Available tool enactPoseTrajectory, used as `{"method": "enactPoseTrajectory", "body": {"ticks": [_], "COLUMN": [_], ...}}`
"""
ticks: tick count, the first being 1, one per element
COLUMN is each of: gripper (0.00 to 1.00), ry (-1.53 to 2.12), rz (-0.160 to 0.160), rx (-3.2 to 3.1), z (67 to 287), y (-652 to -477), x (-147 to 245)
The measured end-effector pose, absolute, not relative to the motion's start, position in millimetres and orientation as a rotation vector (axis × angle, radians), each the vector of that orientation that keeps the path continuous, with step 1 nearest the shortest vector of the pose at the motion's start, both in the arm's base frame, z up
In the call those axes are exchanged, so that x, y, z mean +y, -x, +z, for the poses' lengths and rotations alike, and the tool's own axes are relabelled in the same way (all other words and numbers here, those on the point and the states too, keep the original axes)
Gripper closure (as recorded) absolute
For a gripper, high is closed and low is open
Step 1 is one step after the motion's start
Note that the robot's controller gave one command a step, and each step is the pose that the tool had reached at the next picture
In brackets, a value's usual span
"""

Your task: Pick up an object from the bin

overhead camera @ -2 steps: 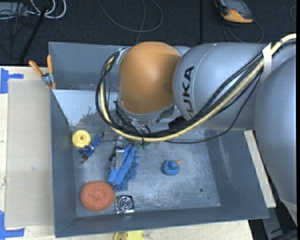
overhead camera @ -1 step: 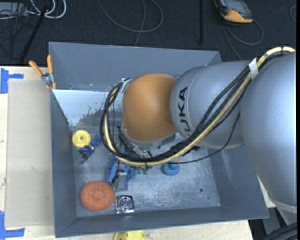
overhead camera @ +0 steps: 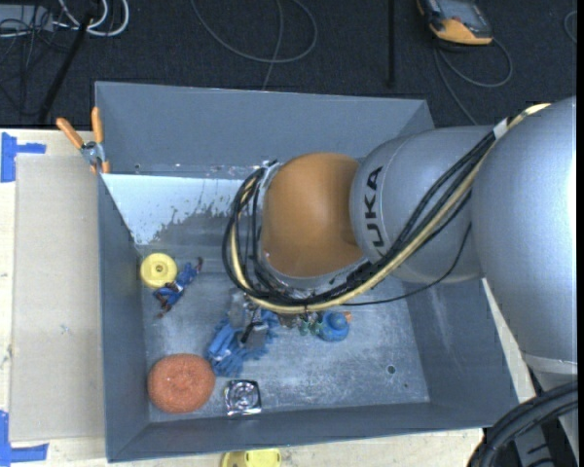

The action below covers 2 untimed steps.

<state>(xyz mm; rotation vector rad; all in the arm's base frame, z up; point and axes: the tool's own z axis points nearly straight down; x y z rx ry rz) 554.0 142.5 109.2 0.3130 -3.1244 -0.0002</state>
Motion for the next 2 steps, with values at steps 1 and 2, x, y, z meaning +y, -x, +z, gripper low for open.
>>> {"method": "enactPoseTrajectory", "body": {"ticks": [1,2], "gripper": [1.0,1.0], "ry": [-0.311,-0.299], "rz": [0.0,-0.001], "rx": [-3.124,-3.131], "z": [109,245], "y": [-554.0,-621.3], "x": [142,127]}}
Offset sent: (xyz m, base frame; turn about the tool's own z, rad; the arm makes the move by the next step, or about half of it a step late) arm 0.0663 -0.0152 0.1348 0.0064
